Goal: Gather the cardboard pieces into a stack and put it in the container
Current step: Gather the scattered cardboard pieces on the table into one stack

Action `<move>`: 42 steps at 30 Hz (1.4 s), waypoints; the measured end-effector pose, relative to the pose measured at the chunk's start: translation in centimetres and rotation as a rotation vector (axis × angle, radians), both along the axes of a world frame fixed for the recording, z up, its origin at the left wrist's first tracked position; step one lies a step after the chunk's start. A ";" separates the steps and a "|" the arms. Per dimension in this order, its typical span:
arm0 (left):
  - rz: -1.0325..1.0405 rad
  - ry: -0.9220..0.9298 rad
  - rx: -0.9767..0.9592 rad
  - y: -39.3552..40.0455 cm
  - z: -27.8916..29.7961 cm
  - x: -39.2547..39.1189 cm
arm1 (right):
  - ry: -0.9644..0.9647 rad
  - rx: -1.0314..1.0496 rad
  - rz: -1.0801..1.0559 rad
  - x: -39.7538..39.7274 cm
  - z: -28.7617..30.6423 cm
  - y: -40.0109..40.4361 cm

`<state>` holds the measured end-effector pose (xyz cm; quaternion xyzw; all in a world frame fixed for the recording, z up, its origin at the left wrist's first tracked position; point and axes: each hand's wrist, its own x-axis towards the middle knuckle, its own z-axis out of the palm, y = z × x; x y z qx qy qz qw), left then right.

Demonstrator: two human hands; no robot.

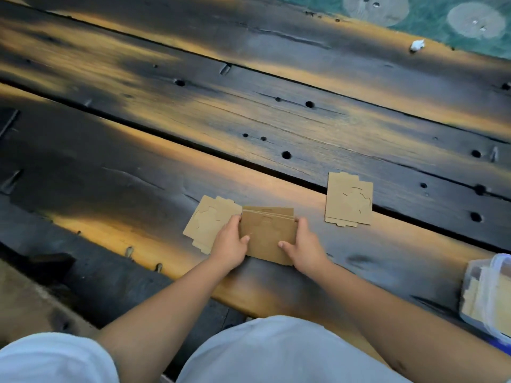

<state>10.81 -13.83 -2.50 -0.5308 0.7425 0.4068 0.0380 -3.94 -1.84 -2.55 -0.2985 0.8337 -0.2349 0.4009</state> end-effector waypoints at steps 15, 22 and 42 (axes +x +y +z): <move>-0.003 -0.121 -0.029 -7.9 1.0 7.2 | -0.202 0.049 -0.093 8.7 -1.0 -6.7; 0.029 -0.224 0.002 -11.2 -0.3 7.4 | -0.316 0.105 -0.241 9.5 -1.7 -9.0; -0.021 -0.065 0.258 -7.1 0.0 2.3 | -0.489 0.068 -0.533 5.5 -2.0 -5.3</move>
